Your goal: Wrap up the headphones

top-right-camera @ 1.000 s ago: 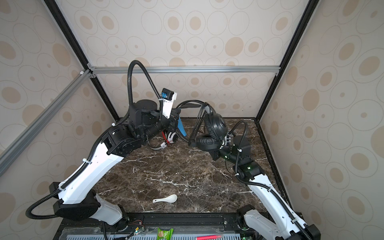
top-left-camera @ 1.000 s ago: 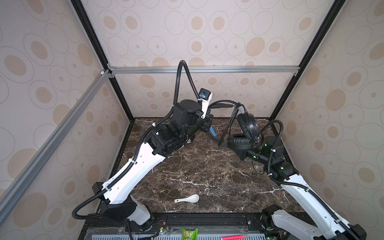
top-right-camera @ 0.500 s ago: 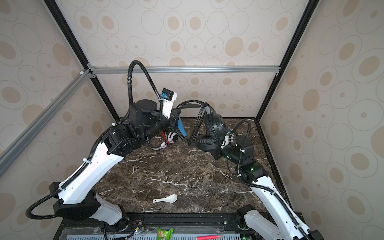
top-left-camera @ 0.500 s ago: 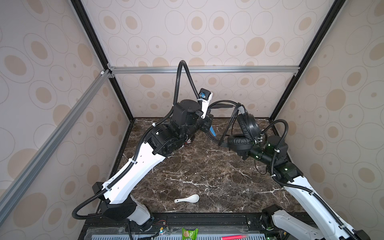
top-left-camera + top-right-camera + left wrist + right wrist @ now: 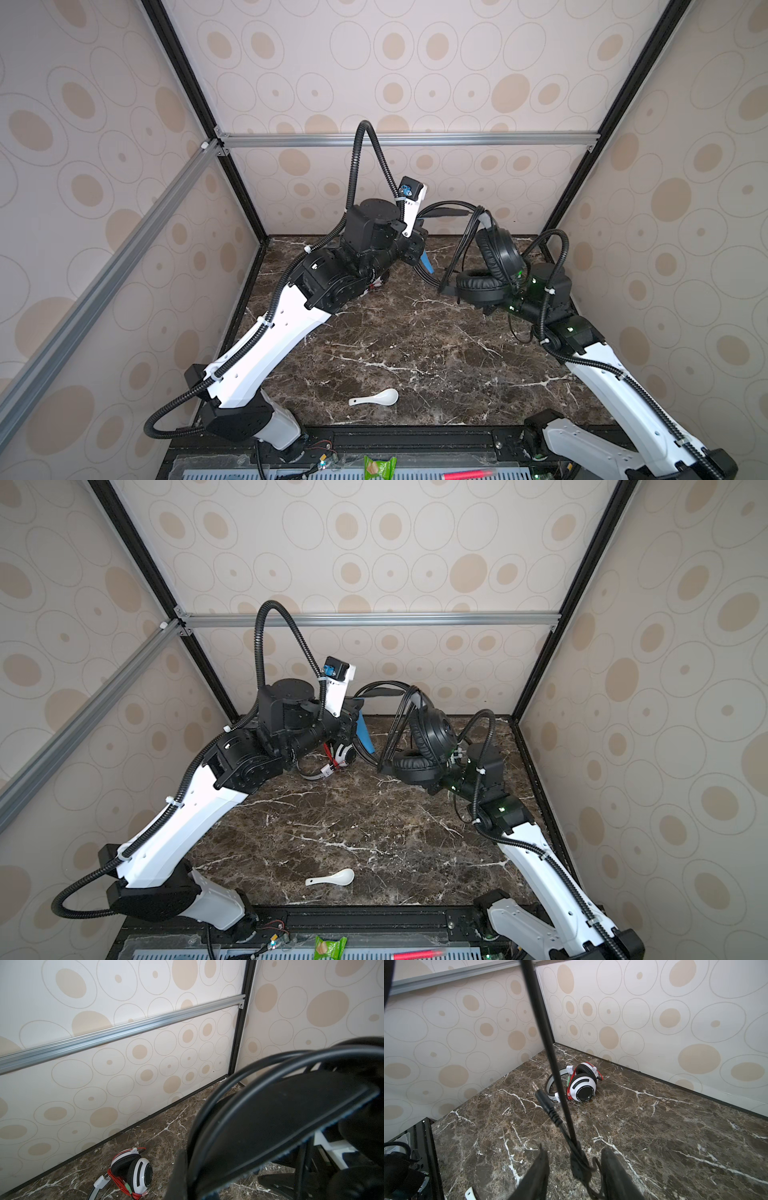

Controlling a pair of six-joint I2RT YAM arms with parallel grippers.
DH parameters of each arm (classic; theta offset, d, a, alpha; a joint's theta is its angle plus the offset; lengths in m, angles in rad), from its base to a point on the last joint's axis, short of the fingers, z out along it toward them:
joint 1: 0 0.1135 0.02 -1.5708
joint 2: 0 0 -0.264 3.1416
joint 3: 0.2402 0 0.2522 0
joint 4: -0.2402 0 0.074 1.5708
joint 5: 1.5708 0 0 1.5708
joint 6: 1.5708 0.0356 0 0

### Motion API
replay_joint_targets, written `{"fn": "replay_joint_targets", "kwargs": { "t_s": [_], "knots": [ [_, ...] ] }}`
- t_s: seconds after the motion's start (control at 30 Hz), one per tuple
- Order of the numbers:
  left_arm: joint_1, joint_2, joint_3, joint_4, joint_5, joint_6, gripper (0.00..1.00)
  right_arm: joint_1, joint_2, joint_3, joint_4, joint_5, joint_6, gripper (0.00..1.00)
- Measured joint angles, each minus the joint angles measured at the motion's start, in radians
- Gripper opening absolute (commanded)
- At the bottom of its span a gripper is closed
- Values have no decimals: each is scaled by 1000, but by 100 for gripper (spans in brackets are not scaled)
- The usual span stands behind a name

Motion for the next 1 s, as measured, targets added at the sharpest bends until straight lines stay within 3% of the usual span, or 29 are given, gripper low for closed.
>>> {"fn": "replay_joint_targets", "kwargs": {
  "t_s": [0.17,0.47,1.0],
  "knots": [
    [0,0,0,0,6,0,0,0,48,28,21,-5,-19,22],
    [3,0,0,0,6,0,0,0,57,30,28,-13,-20,0],
    [34,0,0,-39,-32,-39,0,0,-91,-105,39,-10,-11,0]
  ]
}}
